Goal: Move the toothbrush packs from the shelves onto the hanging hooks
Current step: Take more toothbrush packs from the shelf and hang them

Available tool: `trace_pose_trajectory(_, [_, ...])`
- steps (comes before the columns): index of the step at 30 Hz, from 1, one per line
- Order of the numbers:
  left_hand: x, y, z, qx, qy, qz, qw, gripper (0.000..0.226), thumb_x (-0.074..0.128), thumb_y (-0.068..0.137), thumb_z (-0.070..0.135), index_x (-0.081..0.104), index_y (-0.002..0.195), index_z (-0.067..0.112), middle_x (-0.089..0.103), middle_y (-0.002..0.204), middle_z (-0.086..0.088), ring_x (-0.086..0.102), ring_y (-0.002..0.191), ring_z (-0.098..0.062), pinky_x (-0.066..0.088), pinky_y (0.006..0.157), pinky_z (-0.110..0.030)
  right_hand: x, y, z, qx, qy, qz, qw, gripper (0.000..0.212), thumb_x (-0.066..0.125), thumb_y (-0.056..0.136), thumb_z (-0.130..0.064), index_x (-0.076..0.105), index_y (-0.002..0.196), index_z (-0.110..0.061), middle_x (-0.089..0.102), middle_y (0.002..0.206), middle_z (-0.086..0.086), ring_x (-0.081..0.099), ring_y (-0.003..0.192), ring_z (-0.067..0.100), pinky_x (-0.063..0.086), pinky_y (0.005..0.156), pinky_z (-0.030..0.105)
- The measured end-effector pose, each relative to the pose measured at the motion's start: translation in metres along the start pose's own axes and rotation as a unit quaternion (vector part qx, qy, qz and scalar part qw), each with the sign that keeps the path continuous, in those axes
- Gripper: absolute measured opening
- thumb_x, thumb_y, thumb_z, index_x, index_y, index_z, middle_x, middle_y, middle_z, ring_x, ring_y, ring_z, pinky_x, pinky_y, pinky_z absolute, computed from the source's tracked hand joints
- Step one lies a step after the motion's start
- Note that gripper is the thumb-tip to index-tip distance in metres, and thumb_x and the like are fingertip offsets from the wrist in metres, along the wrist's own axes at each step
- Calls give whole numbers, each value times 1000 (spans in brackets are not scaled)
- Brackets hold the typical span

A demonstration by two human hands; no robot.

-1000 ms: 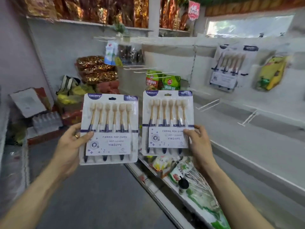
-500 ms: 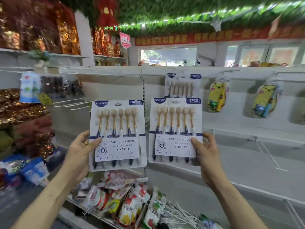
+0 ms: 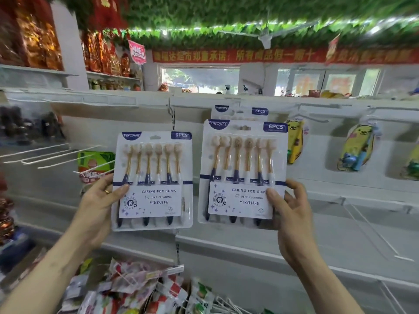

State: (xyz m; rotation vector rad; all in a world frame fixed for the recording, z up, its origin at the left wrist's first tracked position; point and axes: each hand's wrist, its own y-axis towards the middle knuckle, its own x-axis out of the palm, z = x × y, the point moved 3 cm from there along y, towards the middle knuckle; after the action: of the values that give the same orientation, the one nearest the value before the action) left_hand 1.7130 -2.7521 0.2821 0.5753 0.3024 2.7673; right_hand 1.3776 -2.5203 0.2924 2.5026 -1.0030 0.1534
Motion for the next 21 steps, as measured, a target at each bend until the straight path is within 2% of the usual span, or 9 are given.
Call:
trace_pose_trajectory(3, [-6, 22, -2, -3, -17, -12, 1000, 49, 63, 92, 4, 58, 140, 9, 72, 127, -17, 74, 110, -32, 63, 87, -48, 11, -5, -11, -13, 6, 1, 1000, 29, 64, 102, -17, 55, 129, -24, 77, 112, 11, 76, 102, 35, 60, 73, 72])
trace_pose_trajectory(8, [-10, 50, -6, 6, -24, -25, 999, 58, 68, 84, 8, 56, 141, 6, 68, 132, -22, 75, 106, -30, 64, 87, -45, 28, -10, -30, -46, 12, 17, 999, 26, 63, 102, -13, 58, 126, -22, 78, 107, 12, 76, 99, 35, 58, 77, 74])
trace_pose_trajectory(11, [-9, 59, -7, -1, -32, -41, 999, 56, 66, 87, 6, 56, 142, 5, 67, 132, -24, 73, 110, -32, 61, 91, -48, 37, -11, -35, -53, 6, 28, 998, 24, 63, 102, -13, 58, 123, -25, 79, 105, 8, 77, 98, 31, 63, 80, 61])
trace_pose_trajectory(13, [-9, 64, -6, 0, -34, -51, 998, 52, 65, 89, 4, 57, 140, 4, 67, 131, -25, 74, 106, -30, 61, 91, -48, 41, -10, -36, -51, 4, 36, 998, 24, 64, 102, -13, 58, 122, -26, 79, 105, 8, 77, 99, 30, 64, 81, 55])
trace_pose_trajectory(16, [-10, 71, -8, -8, -31, -59, 998, 50, 63, 91, 2, 57, 141, 4, 69, 130, -22, 75, 103, -28, 63, 88, -44, 45, -9, -35, -42, 7, 49, 998, 25, 64, 102, -13, 58, 124, -24, 79, 106, 8, 77, 99, 28, 63, 85, 52])
trace_pose_trajectory(19, [-11, 76, -8, -15, -35, -69, 997, 53, 64, 90, 2, 56, 142, 5, 68, 133, -23, 73, 109, -32, 64, 87, -43, 48, -9, -36, -41, 6, 56, 998, 24, 63, 103, -13, 58, 124, -24, 80, 105, 7, 78, 98, 27, 64, 81, 49])
trace_pose_trajectory(21, [-12, 78, -8, -17, -36, -71, 997, 51, 63, 91, 1, 56, 142, 6, 68, 132, -22, 75, 105, -29, 64, 85, -41, 50, -9, -36, -38, 6, 58, 998, 24, 64, 103, -13, 58, 123, -24, 80, 104, 6, 78, 97, 26, 64, 79, 49])
